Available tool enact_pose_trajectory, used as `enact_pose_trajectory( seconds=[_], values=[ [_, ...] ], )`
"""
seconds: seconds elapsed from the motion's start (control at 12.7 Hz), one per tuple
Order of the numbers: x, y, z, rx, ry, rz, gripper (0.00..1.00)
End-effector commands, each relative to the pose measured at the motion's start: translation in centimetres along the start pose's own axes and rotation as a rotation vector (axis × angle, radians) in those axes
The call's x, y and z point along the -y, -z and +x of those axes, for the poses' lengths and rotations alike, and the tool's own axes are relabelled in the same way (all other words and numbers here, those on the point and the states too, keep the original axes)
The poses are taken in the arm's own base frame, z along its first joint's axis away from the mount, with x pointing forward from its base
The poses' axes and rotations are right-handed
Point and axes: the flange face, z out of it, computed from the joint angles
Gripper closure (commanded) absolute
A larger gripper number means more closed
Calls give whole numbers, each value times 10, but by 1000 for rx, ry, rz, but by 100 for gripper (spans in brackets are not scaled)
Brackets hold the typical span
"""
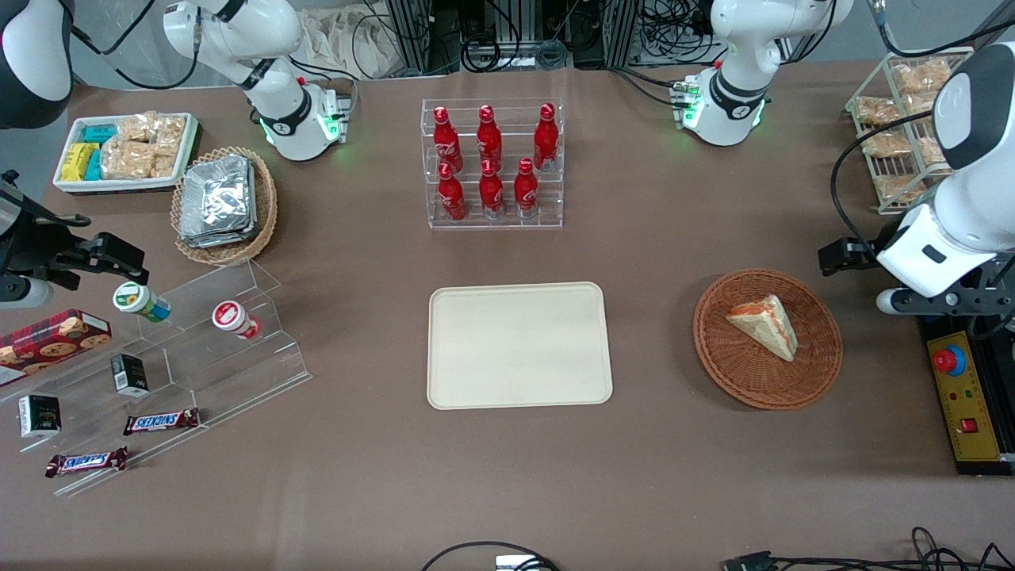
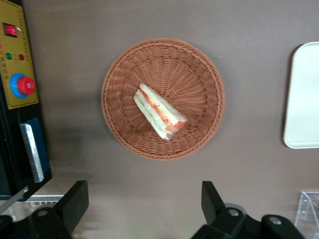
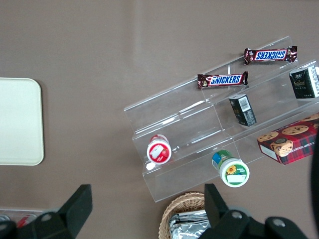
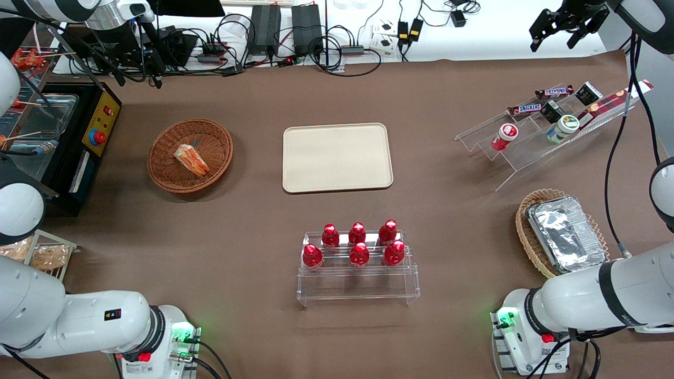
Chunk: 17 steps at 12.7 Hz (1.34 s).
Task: Place sandwich from basket to tray
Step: 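Move the left gripper down over the wrapped sandwich in the wicker basket, then close the left gripper on the sandwich and lift it from the basket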
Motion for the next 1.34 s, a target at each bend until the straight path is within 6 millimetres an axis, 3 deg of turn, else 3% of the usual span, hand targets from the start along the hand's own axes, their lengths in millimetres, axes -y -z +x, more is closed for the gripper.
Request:
enact_pose_trajectory(
  seconds=[0.0,0.16,0.31,0.55,0.71,0.87,0.94,1.1,1.26],
  values=[
    [3,1,7,-3,2,10,0],
    [4,-6,12,12,-12,16,0],
    [7,-29,15,61,27,19,0],
    [12,-76,12,39,352,2,0],
    [13,-112,14,23,613,-47,0],
    [14,-166,11,-28,693,-73,0],
    [30,-192,7,-49,805,-95,0],
    [27,-233,7,-84,896,-130,0],
    [22,-259,14,-62,941,-136,0]
  ],
)
